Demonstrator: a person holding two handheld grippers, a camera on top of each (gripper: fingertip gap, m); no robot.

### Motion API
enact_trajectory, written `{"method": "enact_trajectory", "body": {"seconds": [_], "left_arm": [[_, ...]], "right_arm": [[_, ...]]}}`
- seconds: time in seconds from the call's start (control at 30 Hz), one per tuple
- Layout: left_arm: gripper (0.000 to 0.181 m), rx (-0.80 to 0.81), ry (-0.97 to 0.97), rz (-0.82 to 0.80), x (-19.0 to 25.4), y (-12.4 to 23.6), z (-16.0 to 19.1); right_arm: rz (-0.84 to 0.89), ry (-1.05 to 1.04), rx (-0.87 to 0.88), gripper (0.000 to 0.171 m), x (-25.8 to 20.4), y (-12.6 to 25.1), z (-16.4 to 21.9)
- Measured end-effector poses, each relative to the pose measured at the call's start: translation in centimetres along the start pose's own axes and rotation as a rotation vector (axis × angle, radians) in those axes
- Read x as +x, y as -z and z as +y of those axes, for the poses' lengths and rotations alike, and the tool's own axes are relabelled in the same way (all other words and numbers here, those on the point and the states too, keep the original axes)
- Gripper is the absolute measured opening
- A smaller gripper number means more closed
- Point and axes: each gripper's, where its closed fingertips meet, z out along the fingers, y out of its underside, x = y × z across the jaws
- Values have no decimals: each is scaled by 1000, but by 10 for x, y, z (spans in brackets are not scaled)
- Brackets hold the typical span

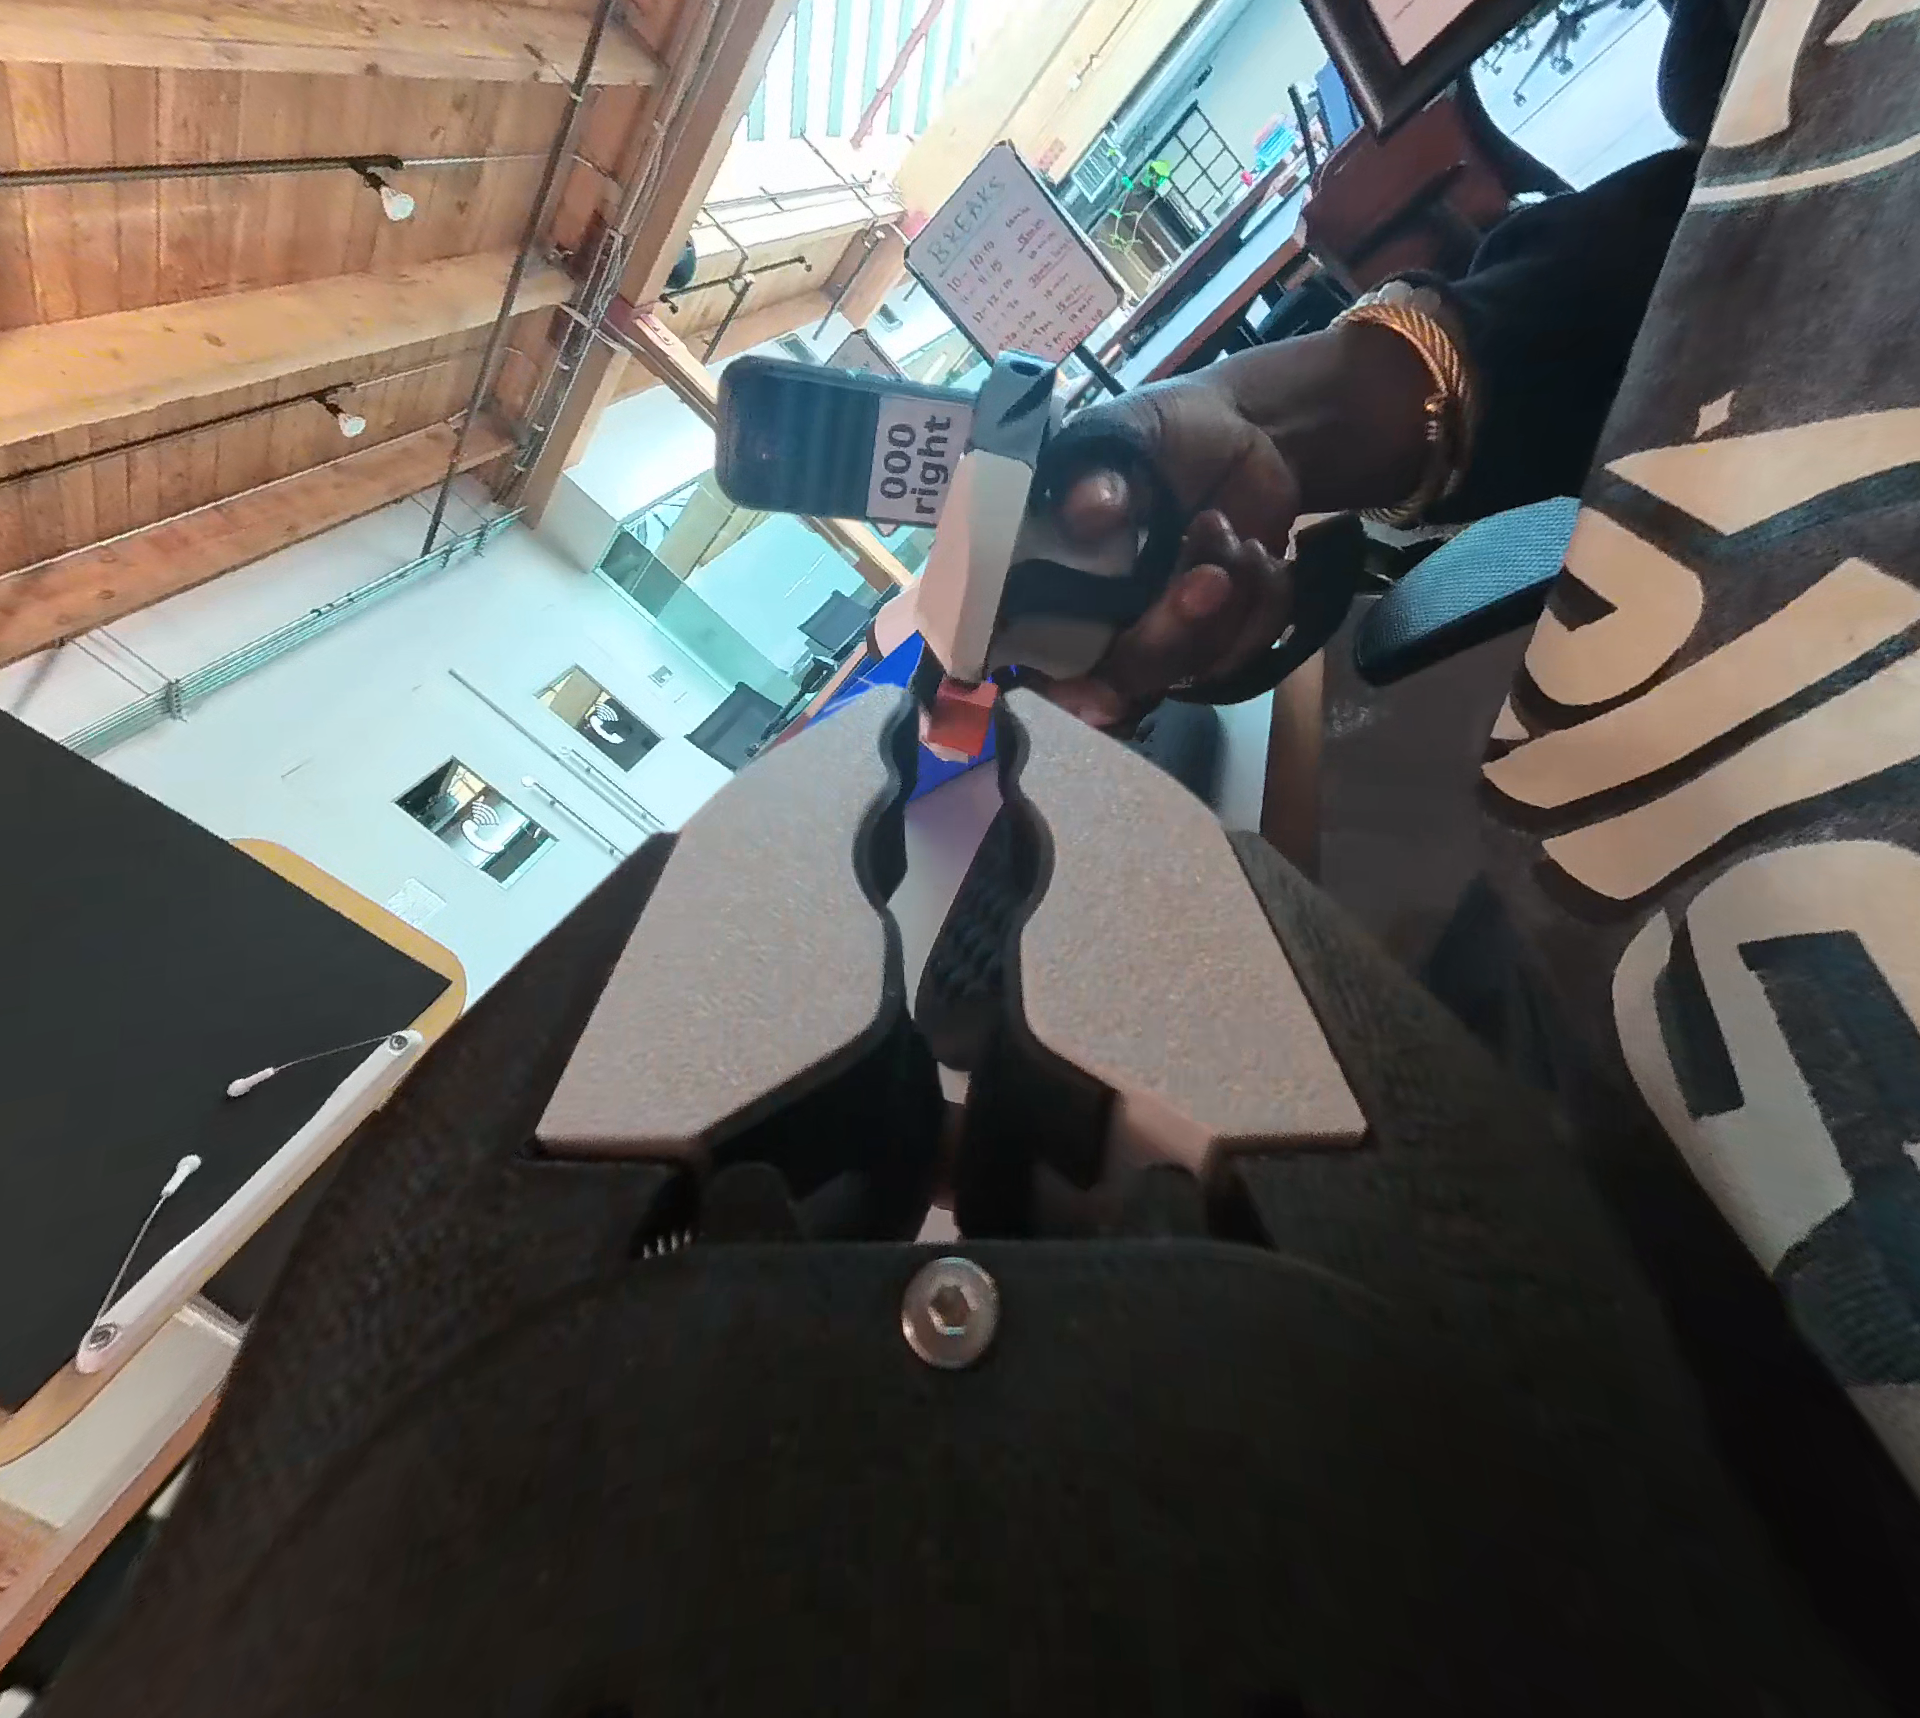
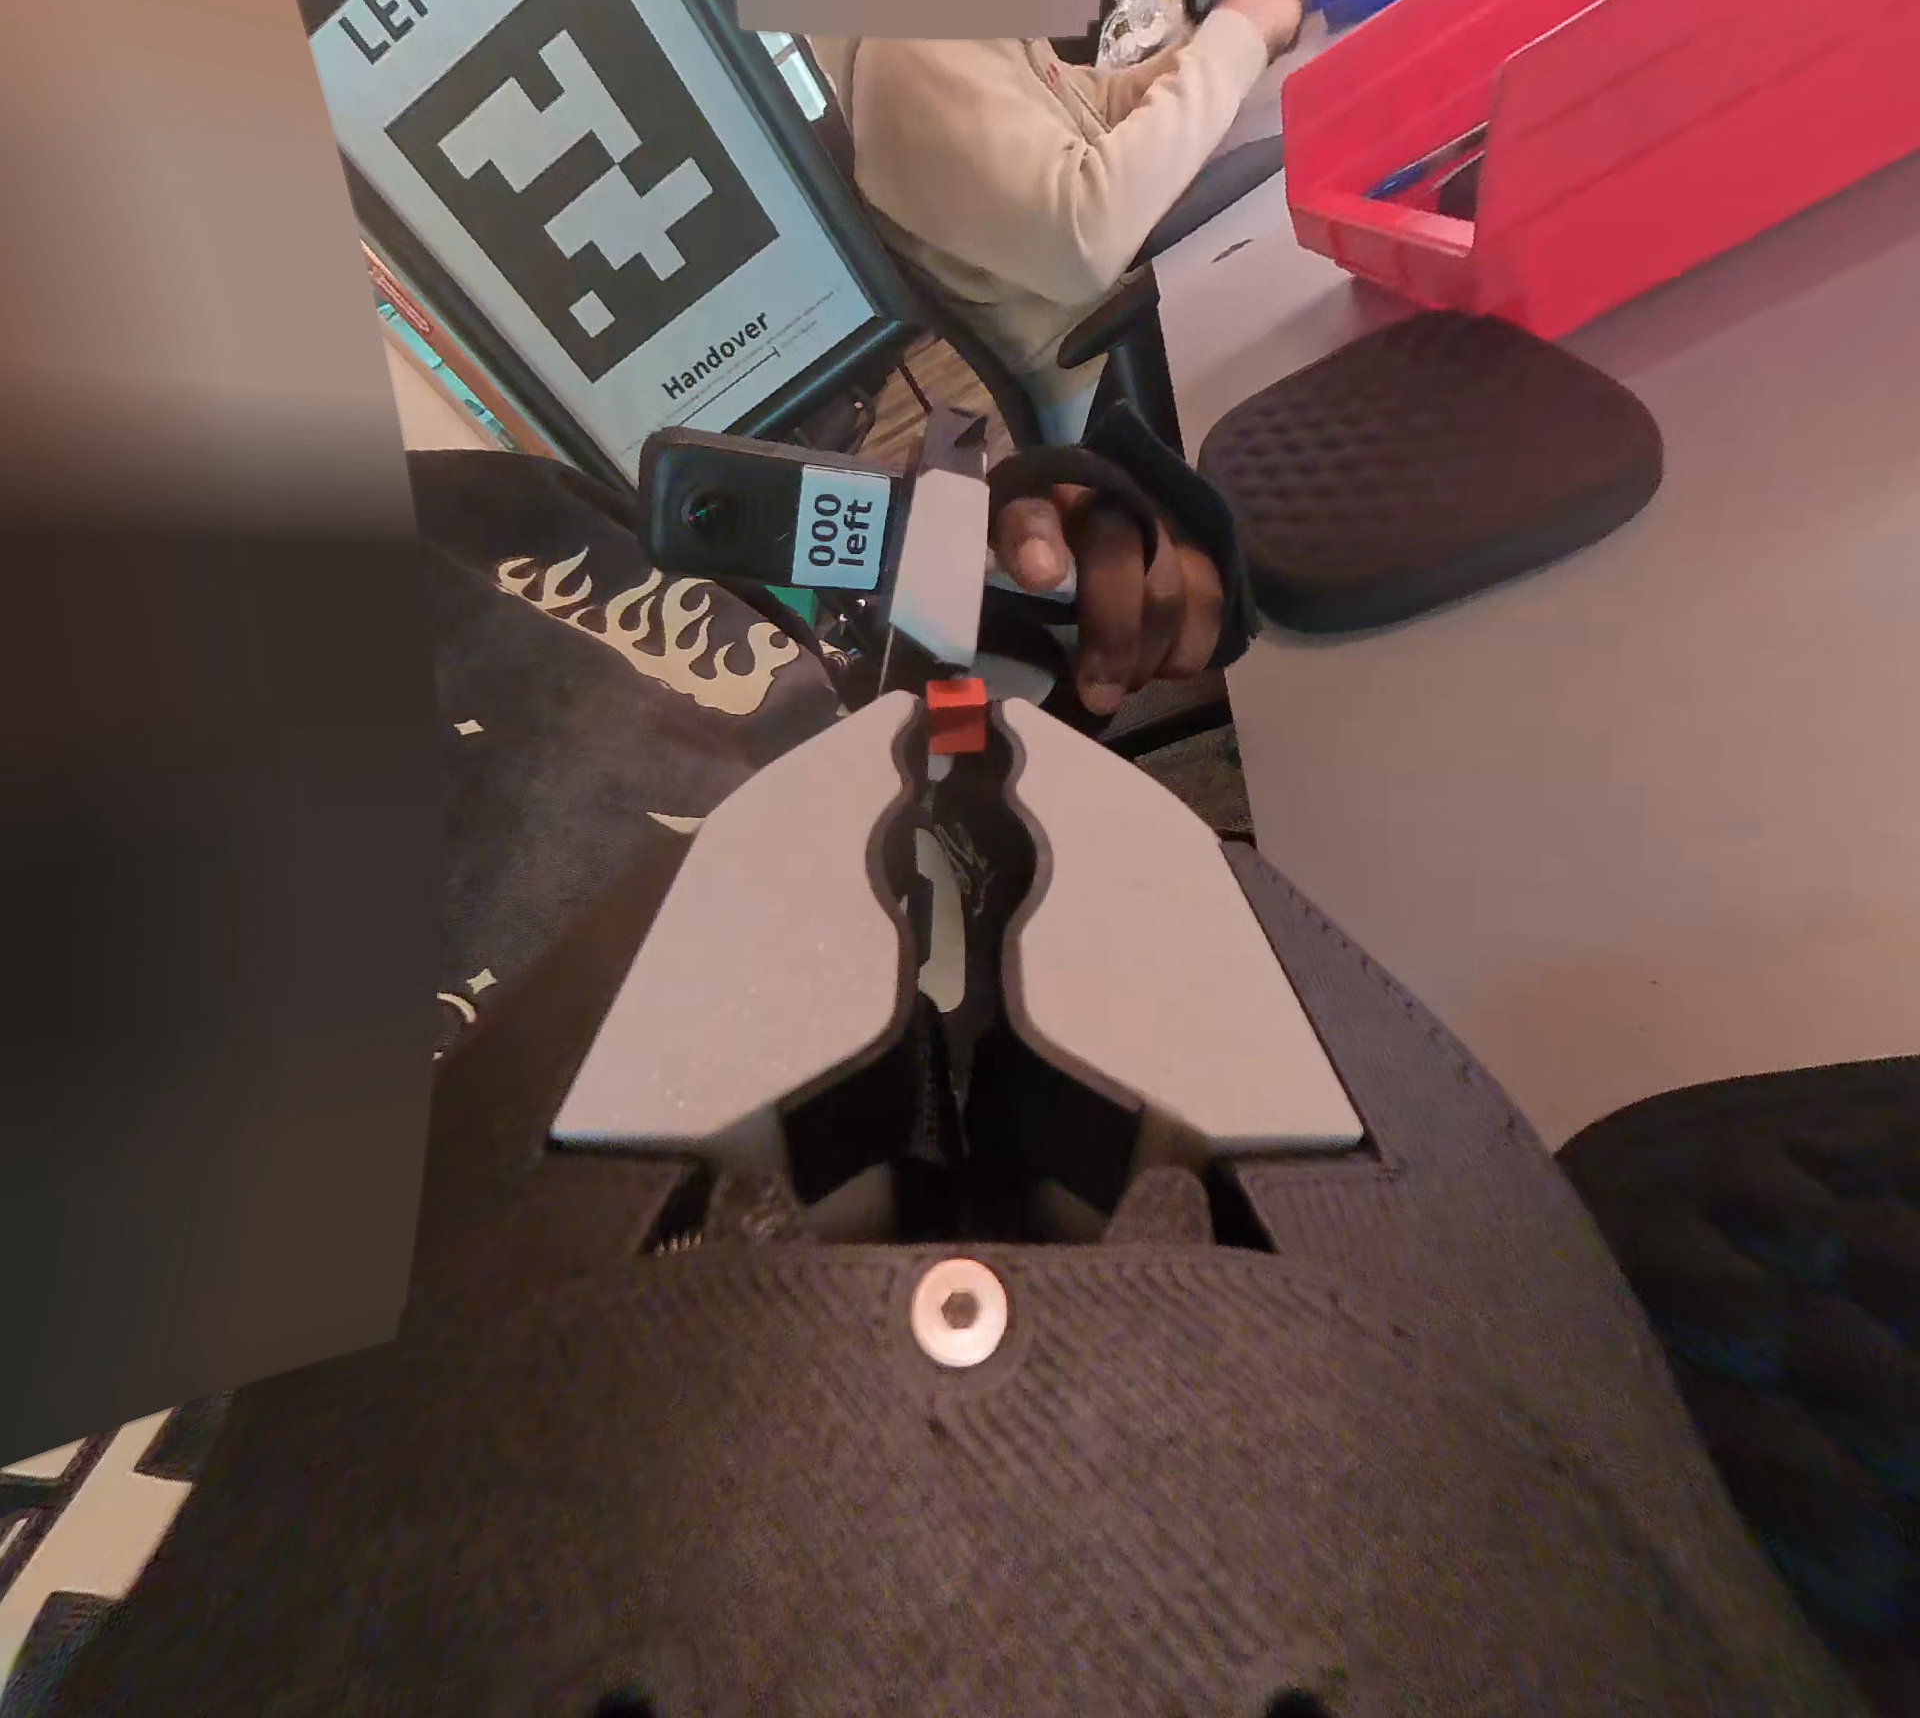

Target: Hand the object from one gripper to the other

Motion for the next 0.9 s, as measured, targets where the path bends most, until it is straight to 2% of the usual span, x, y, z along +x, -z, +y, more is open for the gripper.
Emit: {"method": "enact_trajectory", "body": {"seconds": [0.17, 0.27, 0.33, 0.43, 0.5, 0.57, 0.67, 0.8, 0.9], "left_arm": [[11, -14, 0, 10, 2, 0, 0], [10, 14, 234, 26, -6, 1, -2], [10, 50, 505, 77, -11, 3, -3], [10, 87, 877, 229, -6, 4, -4], [10, 75, 1041, 327, 1, 5, -4], [10, 90, 1153, 422, 9, 6, -9], [10, 121, 1222, 476, 11, 7, -15], [10, 90, 1222, 498, 16, 6, -13], [10, 94, 1231, 511, 17, 7, -13]], "right_arm": [[-20, -37, -6, 10, -1, 0, 1], [-24, 91, 40, 19, -6, 2, -7], [52, 335, 63, 25, -6, 4, -13], [241, 899, 31, 25, -10, 7, -13], [331, 1217, -77, 23, -11, 5, -2], [382, 1401, -118, 23, -15, 2, 1], [388, 1486, -172, 22, -15, 0, 7], [379, 1529, -185, 19, -17, -3, 10], [386, 1547, -216, 11, -14, -4, 13]]}}
